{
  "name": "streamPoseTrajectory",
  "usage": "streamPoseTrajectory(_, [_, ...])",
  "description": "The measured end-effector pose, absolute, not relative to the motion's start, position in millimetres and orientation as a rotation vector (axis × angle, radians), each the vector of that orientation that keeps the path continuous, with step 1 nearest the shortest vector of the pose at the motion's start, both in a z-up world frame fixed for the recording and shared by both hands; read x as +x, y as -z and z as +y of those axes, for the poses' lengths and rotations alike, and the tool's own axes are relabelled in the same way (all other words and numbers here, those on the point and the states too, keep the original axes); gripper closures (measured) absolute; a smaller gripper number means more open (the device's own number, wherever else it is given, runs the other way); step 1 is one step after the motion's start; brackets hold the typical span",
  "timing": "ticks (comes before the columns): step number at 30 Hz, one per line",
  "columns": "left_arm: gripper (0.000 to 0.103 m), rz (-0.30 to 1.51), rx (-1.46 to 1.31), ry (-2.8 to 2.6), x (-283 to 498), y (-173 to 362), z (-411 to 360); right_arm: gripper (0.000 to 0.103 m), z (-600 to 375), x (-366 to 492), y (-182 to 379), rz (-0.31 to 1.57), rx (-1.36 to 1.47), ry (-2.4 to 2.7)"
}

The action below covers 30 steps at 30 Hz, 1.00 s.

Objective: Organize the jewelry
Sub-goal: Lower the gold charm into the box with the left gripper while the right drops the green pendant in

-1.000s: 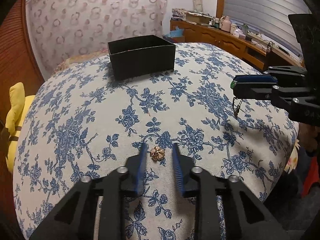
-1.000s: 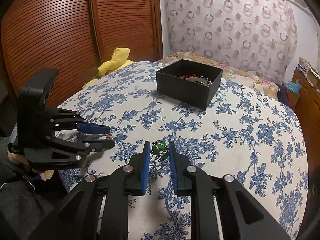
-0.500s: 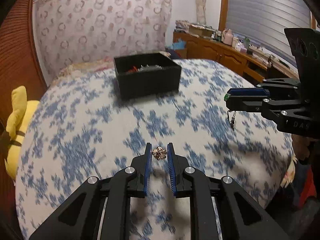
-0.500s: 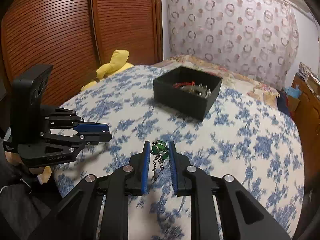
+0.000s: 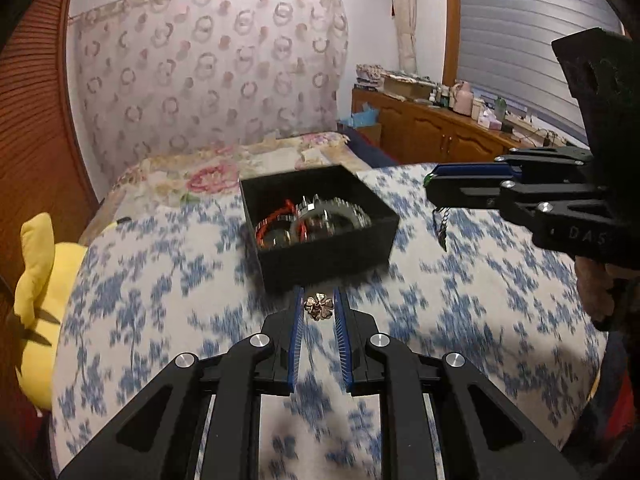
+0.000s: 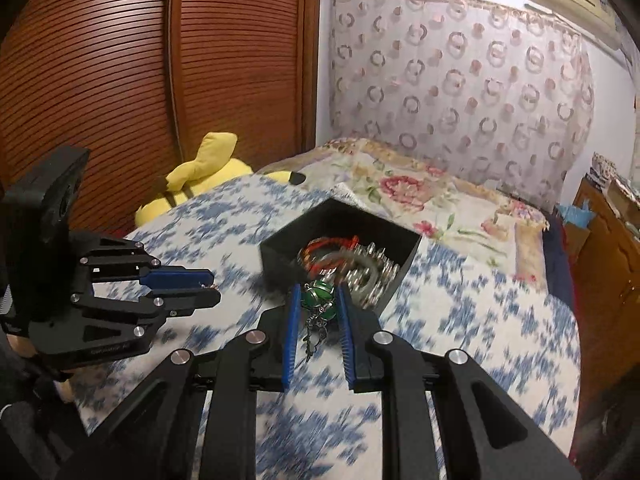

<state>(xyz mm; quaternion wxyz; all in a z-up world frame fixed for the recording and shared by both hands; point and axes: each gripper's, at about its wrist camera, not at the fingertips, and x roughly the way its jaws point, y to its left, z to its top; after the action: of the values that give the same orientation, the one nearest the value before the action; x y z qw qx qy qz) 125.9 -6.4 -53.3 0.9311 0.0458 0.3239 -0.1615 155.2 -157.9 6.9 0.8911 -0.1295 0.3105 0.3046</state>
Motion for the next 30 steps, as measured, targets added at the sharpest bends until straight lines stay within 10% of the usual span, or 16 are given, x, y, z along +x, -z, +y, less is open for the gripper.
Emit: streamPoseTrajectory(30, [0.088,0.706,0.014,0.268,269.4,50.5,-4.3,0.082,-145.7,248.4,27.0,0.765,-0.169,-0.615])
